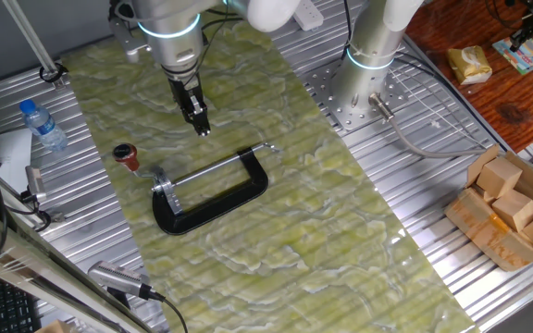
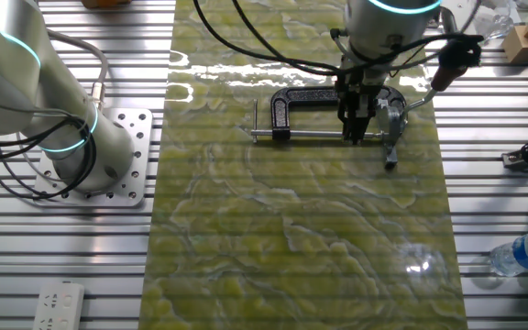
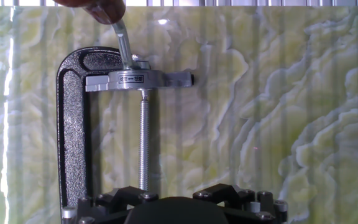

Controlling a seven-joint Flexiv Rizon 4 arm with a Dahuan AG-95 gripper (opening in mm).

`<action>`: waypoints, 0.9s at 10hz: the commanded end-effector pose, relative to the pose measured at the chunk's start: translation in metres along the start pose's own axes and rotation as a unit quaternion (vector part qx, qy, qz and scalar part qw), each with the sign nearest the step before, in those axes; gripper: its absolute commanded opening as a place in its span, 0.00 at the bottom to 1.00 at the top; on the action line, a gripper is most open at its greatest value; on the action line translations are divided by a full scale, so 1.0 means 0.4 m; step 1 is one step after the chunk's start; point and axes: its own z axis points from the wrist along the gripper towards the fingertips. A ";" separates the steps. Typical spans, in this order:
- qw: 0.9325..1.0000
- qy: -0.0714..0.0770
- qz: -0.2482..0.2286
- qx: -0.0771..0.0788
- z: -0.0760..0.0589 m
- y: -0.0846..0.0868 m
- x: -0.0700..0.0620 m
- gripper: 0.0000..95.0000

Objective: Push down the lever

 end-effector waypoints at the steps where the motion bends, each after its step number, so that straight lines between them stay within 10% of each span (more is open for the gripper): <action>1: 0.990 0.074 -0.120 -0.030 0.001 0.000 -0.001 0.00; 9: 0.990 0.071 -0.116 -0.028 0.001 0.001 0.006 0.00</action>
